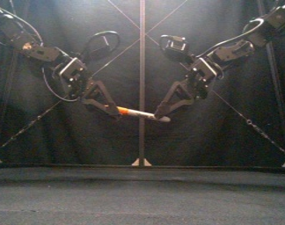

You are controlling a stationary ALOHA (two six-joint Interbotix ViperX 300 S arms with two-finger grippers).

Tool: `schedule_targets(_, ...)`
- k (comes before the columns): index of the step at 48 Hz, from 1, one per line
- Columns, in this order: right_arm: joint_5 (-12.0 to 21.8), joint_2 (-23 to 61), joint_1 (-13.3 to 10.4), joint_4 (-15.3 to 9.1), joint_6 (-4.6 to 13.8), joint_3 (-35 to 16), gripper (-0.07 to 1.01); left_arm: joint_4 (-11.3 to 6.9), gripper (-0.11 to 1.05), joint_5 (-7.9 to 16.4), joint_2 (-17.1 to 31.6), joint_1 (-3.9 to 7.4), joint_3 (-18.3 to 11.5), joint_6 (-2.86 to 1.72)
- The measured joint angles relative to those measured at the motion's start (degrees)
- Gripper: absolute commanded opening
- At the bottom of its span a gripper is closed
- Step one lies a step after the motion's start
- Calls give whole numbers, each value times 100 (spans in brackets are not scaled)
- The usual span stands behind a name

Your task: Uncap the pen

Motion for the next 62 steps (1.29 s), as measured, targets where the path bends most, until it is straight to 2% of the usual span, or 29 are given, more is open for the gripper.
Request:
schedule_targets(2,35,-97,0,9,0,88,43,18,49,44,-44,0,18,0)
schedule_targets(3,53,-158,-9,18,44,237,43,26,49,62,-97,18,167,9)
schedule_targets(4,53,-176,-9,18,18,272,43,18,49,62,-132,18,220,-18)
schedule_targets(5,53,-193,-18,18,26,299,43,18,49,62,-149,26,237,0)
schedule_targets(12,35,-483,-26,44,35,519,43,26,49,62,-431,26,457,0)
schedule_targets(14,35,-562,-26,44,35,598,43,18,49,53,-527,26,545,-18)
schedule_targets(19,-44,-747,-35,79,26,756,43,18,49,53,-694,26,659,-9)
schedule_targets(27,-492,-923,-53,105,35,1011,43,26,49,53,-738,26,694,-9)
schedule_targets(34,-527,-923,-62,114,35,1037,43,18,49,26,-747,26,694,-9)
schedule_targets(44,-536,-923,-62,105,35,1037,43,18,49,-202,-747,26,694,-9)
schedule_targets(62,-536,-923,-62,97,35,1037,43,18,49,-202,-747,26,694,-9)
